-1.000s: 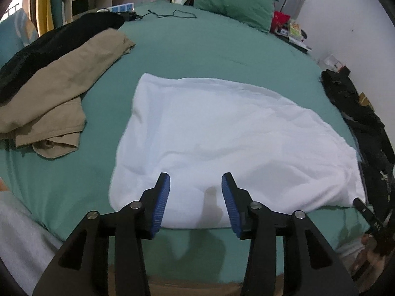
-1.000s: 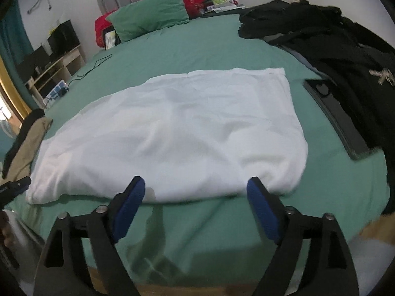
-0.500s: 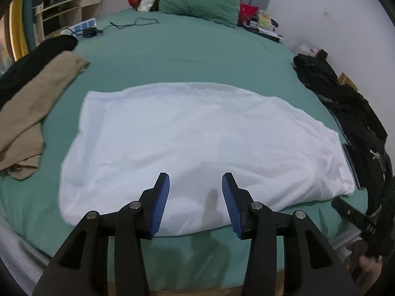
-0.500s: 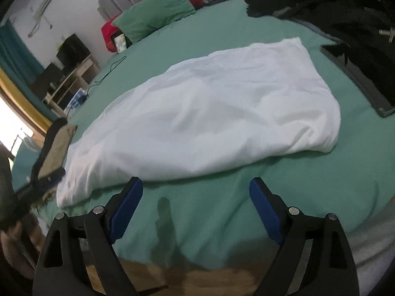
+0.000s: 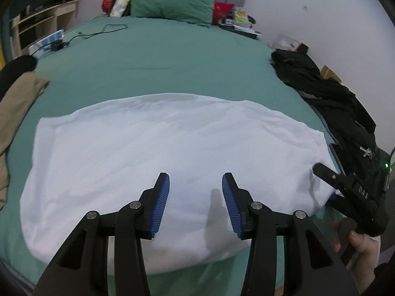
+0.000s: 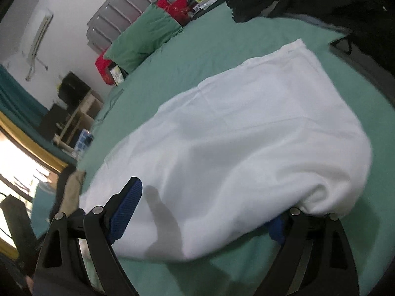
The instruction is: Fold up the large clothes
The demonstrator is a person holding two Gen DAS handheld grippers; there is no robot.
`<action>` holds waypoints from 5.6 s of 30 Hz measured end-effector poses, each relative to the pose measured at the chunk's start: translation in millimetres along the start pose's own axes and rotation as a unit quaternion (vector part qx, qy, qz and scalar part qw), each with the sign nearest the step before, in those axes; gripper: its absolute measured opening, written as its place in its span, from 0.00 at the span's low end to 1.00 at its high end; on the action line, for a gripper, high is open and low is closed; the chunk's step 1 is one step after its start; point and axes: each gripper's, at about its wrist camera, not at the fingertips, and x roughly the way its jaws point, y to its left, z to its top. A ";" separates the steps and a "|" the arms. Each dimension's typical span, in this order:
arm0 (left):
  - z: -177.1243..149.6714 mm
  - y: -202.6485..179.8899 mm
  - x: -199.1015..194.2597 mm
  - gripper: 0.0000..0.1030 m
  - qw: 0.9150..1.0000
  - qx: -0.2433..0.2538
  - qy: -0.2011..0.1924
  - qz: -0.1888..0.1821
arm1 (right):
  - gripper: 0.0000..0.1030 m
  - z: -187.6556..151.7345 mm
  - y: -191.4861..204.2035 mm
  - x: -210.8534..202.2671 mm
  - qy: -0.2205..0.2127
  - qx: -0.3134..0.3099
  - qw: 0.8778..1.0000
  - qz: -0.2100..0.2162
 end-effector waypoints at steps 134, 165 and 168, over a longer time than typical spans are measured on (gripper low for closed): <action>-28.4 185.0 -35.7 0.62 0.989 -0.125 0.071 -0.023 | 0.25 -107.0 147.0 53.4 0.187 -0.190 0.962 0.064; -19.1 149.9 20.2 0.74 0.971 -0.080 0.123 -0.191 | 0.64 -90.5 123.3 44.3 0.183 -0.152 0.971 0.033; -17.7 157.0 9.6 0.74 0.982 -0.075 0.102 -0.143 | 0.64 -88.3 127.1 43.5 0.180 -0.158 0.970 0.029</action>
